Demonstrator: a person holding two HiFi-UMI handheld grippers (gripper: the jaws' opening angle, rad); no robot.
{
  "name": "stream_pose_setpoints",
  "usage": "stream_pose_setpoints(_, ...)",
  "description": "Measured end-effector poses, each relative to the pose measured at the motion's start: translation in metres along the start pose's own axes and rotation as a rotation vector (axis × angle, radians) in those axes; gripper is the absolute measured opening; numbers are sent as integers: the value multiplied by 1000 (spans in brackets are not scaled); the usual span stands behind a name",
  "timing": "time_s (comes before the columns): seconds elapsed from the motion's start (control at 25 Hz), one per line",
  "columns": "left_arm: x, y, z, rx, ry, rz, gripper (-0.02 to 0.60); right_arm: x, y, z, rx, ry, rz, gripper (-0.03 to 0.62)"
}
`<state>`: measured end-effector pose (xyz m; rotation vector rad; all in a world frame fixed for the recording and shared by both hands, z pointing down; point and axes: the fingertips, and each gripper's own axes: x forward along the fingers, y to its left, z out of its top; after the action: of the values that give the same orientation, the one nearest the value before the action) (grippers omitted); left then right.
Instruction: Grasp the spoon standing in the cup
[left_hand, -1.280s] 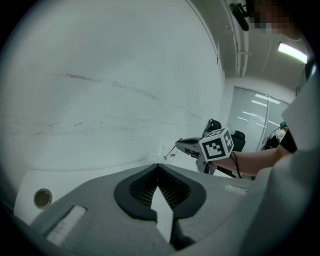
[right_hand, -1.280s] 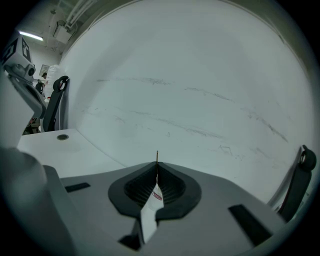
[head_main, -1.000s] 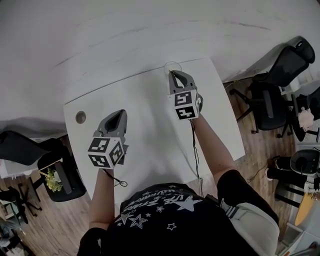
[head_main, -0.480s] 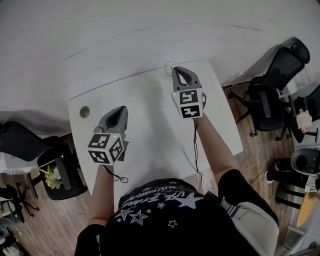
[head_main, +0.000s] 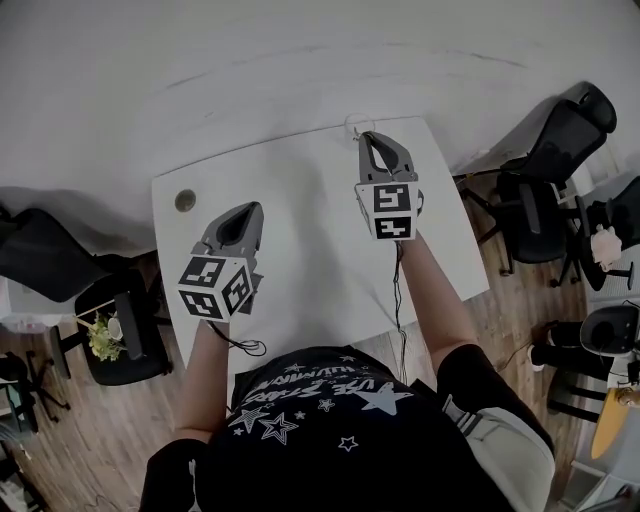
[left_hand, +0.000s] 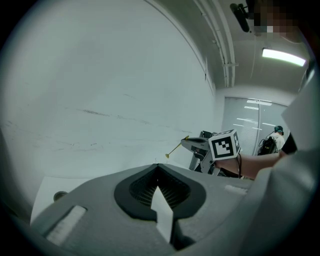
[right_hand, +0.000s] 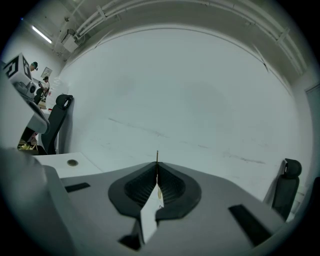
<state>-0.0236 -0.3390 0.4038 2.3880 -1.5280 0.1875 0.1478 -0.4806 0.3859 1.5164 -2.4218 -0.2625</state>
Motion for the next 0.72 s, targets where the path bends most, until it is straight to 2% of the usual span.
stream_pose_setpoints(0.72,-113,26,-14,-18,-24,-125,8,-98,100,26,51,38,-97,15)
